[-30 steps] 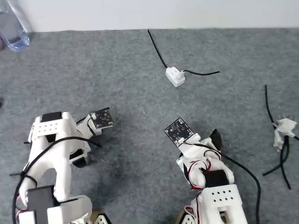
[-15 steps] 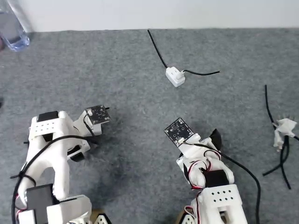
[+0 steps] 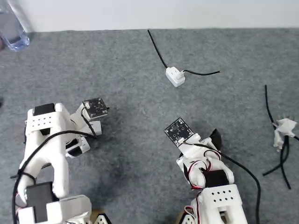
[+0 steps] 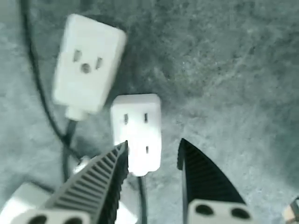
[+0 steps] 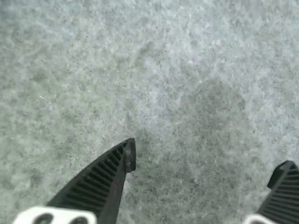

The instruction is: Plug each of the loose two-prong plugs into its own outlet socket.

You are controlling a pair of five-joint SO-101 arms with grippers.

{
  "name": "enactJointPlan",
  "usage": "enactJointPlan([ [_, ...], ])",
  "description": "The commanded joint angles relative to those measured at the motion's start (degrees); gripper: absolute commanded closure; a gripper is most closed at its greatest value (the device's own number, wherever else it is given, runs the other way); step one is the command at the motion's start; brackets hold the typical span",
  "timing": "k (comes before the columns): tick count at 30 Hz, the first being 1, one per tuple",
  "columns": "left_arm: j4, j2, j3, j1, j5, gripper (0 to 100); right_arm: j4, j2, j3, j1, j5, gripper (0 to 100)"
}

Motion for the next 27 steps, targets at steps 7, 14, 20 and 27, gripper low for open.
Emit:
enactJointPlan([
  [7,-7.8,7.0,0.4,-2.3,-1.2,83,-1.1,-0.7,-0.4,-0.3,0.7,56.8],
  [14,-7.7,9.5,0.3,-2.3,-1.5,83,-1.1,-0.7,-0.4,-0.3,0.7,56.8],
  [20,-2.5,9.3,-1.7,-0.6,-1.5,83,-1.1,-0.7,-0.4,-0.3,0.7,56.8],
  [27,5.6,9.3,-9.5,-0.1,-1.4,83,-1.1,-0.7,-0.4,-0.3,0.7,56.8],
])
